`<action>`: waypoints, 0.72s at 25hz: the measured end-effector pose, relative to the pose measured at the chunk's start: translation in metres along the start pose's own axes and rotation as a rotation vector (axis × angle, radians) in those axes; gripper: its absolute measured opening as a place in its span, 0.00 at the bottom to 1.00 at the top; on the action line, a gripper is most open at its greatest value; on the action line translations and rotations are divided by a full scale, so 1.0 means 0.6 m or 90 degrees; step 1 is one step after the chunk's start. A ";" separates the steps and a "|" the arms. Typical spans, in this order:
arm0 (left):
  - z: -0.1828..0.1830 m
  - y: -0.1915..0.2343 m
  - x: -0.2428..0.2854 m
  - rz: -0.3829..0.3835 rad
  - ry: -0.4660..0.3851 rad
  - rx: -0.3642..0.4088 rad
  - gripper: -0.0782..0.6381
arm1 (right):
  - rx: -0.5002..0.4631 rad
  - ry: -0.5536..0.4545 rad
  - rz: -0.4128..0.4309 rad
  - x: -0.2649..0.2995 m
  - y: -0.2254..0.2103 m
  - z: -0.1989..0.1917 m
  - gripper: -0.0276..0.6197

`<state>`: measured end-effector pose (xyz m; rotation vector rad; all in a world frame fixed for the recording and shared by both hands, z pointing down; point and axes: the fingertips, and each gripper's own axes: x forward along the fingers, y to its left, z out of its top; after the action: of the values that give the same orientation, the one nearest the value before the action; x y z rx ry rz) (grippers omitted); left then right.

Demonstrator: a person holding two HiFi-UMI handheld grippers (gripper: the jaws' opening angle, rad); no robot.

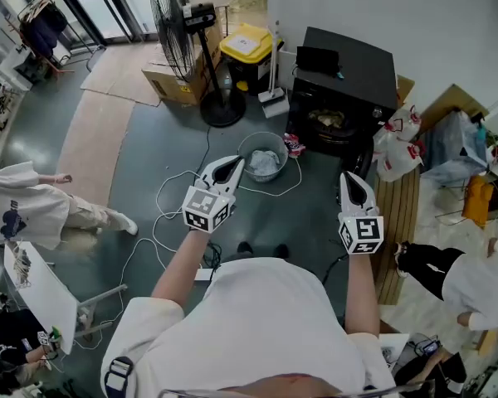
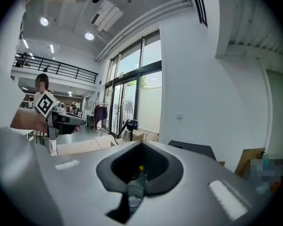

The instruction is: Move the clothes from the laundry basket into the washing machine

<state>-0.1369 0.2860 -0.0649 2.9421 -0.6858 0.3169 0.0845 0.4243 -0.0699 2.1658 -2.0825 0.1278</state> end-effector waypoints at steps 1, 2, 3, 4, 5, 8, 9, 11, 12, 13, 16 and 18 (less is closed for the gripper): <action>0.000 0.000 0.002 0.001 0.000 0.000 0.12 | 0.001 0.001 0.000 0.002 -0.002 -0.002 0.06; -0.001 -0.001 0.004 0.002 0.001 0.000 0.12 | 0.000 0.002 0.001 0.003 -0.005 -0.003 0.06; -0.001 -0.003 0.006 0.003 0.002 0.000 0.12 | -0.002 0.003 0.001 0.003 -0.007 -0.004 0.06; -0.002 -0.004 0.008 0.004 0.003 0.000 0.12 | -0.005 0.004 0.002 0.004 -0.010 -0.005 0.06; -0.003 -0.006 0.010 0.006 0.005 0.000 0.12 | -0.007 0.005 0.003 0.004 -0.012 -0.006 0.06; -0.006 -0.010 0.018 0.012 0.010 -0.001 0.12 | -0.005 0.006 0.006 0.007 -0.024 -0.010 0.06; -0.007 -0.012 0.021 0.015 0.011 -0.001 0.12 | -0.003 0.006 0.008 0.007 -0.029 -0.011 0.06; -0.008 -0.018 0.028 0.020 0.013 -0.003 0.12 | -0.001 0.005 0.012 0.009 -0.040 -0.013 0.06; -0.008 -0.021 0.032 0.023 0.014 -0.003 0.12 | -0.002 0.005 0.014 0.009 -0.045 -0.014 0.06; -0.008 -0.024 0.036 0.026 0.015 -0.004 0.12 | -0.003 0.006 0.018 0.010 -0.051 -0.015 0.06; -0.012 -0.041 0.047 0.033 0.019 -0.006 0.12 | -0.009 0.009 0.029 0.007 -0.067 -0.025 0.06; -0.017 -0.052 0.053 0.038 0.022 -0.006 0.12 | -0.012 0.011 0.037 0.004 -0.077 -0.032 0.06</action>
<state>-0.0971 0.3017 -0.0496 2.9047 -0.7705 0.3680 0.1313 0.4264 -0.0521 2.0871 -2.1297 0.1327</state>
